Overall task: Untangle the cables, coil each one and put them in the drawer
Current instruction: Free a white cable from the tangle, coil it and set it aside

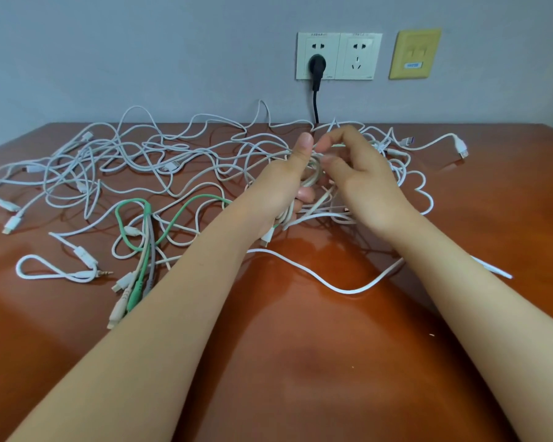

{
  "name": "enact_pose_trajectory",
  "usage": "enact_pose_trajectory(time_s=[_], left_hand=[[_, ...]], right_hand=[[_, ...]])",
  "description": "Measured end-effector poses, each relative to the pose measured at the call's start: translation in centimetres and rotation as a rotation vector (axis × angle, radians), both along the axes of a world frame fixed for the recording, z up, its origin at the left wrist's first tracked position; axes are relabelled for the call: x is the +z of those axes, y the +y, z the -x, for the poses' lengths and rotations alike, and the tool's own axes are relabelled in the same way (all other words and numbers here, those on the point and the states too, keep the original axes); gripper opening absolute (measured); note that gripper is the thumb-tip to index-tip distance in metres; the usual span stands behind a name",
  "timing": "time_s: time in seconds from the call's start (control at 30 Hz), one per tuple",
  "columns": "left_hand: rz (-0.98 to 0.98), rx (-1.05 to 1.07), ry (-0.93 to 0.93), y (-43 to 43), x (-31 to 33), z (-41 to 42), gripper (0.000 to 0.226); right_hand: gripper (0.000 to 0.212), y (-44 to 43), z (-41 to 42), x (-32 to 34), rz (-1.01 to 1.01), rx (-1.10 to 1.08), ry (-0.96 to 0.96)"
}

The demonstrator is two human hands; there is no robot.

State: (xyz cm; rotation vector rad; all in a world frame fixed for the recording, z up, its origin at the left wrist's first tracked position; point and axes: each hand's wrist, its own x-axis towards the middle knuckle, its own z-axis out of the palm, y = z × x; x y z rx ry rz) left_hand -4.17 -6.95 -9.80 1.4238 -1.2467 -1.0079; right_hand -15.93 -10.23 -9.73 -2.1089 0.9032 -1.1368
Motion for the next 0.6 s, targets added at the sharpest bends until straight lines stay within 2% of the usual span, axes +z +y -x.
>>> enact_pose_trajectory(time_s=[0.07,0.23,0.3,0.37,0.47,0.6], left_hand=[[0.030,0.000,0.021,-0.02,0.15,0.25,0.060],[0.009,0.000,-0.180,-0.01,0.15,-0.02,0.075],[-0.015,-0.006,-0.210,-0.02,0.15,-0.18,0.080],[-0.037,-0.067,-0.182,0.11,0.07,-0.32,0.067],[-0.092,-0.154,-0.042,0.35,0.01,-0.54,0.048],[-0.109,-0.226,0.072,0.71,0.29,-0.37,0.034]], right_hand=[[0.011,0.03,-0.04,0.04,0.022,-0.035,0.060],[0.024,-0.11,-0.10,0.00,0.083,-0.094,0.166],[0.022,-0.17,0.00,0.02,0.109,-0.092,0.243],[0.013,-0.13,0.14,0.02,0.162,-0.074,0.313],[0.023,-0.13,0.53,-0.03,0.251,-0.062,0.338],[0.019,-0.36,0.80,-0.02,0.287,-0.049,0.325]])
